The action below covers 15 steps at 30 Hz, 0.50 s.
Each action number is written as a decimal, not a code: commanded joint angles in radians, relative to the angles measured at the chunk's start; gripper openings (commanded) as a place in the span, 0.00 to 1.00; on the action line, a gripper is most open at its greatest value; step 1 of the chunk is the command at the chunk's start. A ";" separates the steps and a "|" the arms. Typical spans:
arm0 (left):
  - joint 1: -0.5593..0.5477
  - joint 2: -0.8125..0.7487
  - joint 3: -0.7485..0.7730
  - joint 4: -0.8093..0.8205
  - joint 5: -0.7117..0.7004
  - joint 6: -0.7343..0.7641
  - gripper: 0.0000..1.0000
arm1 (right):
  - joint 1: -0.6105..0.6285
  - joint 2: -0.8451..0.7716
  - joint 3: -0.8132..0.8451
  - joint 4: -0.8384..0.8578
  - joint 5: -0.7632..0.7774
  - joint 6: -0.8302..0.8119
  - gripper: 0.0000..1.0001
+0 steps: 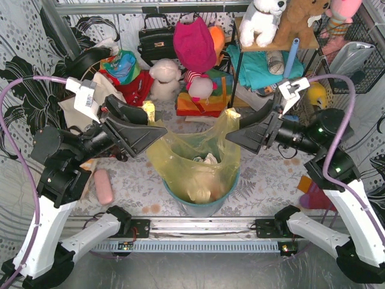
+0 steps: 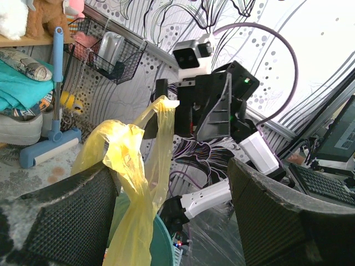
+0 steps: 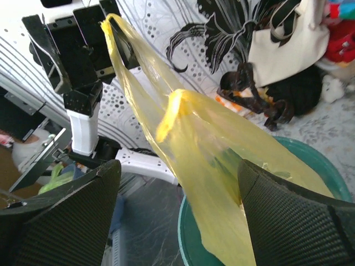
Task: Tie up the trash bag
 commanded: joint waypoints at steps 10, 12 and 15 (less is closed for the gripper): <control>0.002 -0.004 0.010 0.031 -0.013 -0.005 0.84 | 0.003 0.088 -0.097 0.439 -0.206 0.217 0.84; 0.001 -0.002 0.007 0.032 -0.016 -0.004 0.84 | 0.003 0.099 -0.082 0.478 -0.213 0.234 0.84; 0.001 0.007 0.012 0.038 -0.019 -0.003 0.84 | 0.003 0.119 -0.043 0.508 -0.211 0.244 0.83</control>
